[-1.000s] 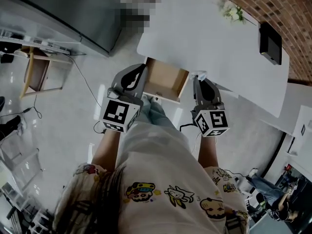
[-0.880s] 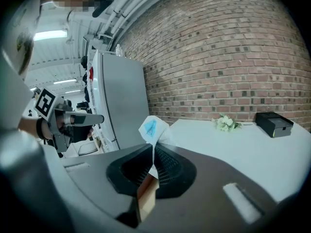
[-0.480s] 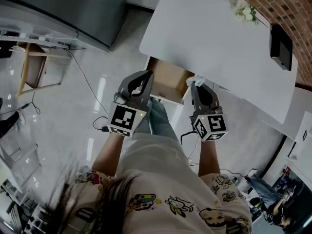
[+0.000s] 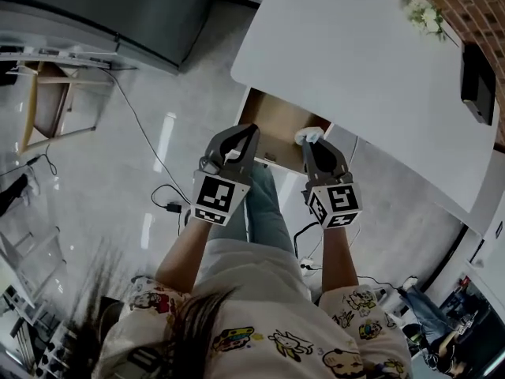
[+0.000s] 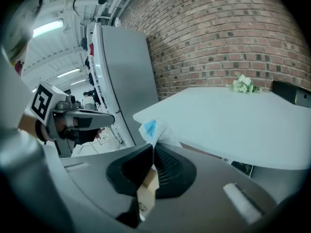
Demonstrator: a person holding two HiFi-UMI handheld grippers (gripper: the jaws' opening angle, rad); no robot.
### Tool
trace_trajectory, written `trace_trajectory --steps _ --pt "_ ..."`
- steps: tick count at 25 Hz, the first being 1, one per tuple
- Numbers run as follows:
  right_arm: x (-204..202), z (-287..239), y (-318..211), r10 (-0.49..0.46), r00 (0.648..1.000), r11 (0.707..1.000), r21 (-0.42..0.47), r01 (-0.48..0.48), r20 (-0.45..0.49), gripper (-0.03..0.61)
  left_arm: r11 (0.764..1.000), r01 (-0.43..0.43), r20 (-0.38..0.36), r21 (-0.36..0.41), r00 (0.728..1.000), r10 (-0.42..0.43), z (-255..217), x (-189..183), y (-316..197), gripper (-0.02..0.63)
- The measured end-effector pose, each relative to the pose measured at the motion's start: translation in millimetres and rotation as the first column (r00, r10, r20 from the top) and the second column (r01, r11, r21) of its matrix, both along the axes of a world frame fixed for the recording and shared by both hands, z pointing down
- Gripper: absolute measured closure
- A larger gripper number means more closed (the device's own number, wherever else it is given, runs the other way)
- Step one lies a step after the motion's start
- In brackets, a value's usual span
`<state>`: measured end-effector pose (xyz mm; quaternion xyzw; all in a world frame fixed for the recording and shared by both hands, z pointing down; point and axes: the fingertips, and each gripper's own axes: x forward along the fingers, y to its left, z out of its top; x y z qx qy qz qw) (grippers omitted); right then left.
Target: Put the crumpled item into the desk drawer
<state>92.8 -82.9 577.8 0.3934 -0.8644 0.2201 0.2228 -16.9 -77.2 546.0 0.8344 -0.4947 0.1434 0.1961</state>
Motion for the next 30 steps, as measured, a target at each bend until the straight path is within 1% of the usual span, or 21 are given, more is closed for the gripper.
trace_trajectory --steps 6,13,19,25,30 --pt "-8 60 -1 -0.013 1.0 0.998 -0.056 0.014 0.011 0.566 0.999 -0.011 -0.002 -0.041 1.0 0.011 50 10 4 0.615" --pt "-11 116 -2 -0.028 0.999 0.994 -0.101 0.03 0.017 0.566 0.998 -0.024 -0.003 -0.061 1.0 0.024 86 21 5 0.615" --pt "-16 161 -2 -0.035 0.999 0.987 -0.158 0.035 0.0 0.566 0.996 -0.024 0.004 -0.091 1.0 0.025 116 17 10 0.615" --pt "-23 192 -6 -0.055 0.998 0.978 -0.205 0.049 -0.02 0.565 0.993 -0.033 0.012 -0.113 0.999 0.034 139 16 8 0.615" --pt "-24 212 -1 -0.089 0.995 0.967 -0.243 0.075 -0.047 0.565 0.99 -0.036 0.013 -0.139 0.999 0.038 160 15 6 0.615"
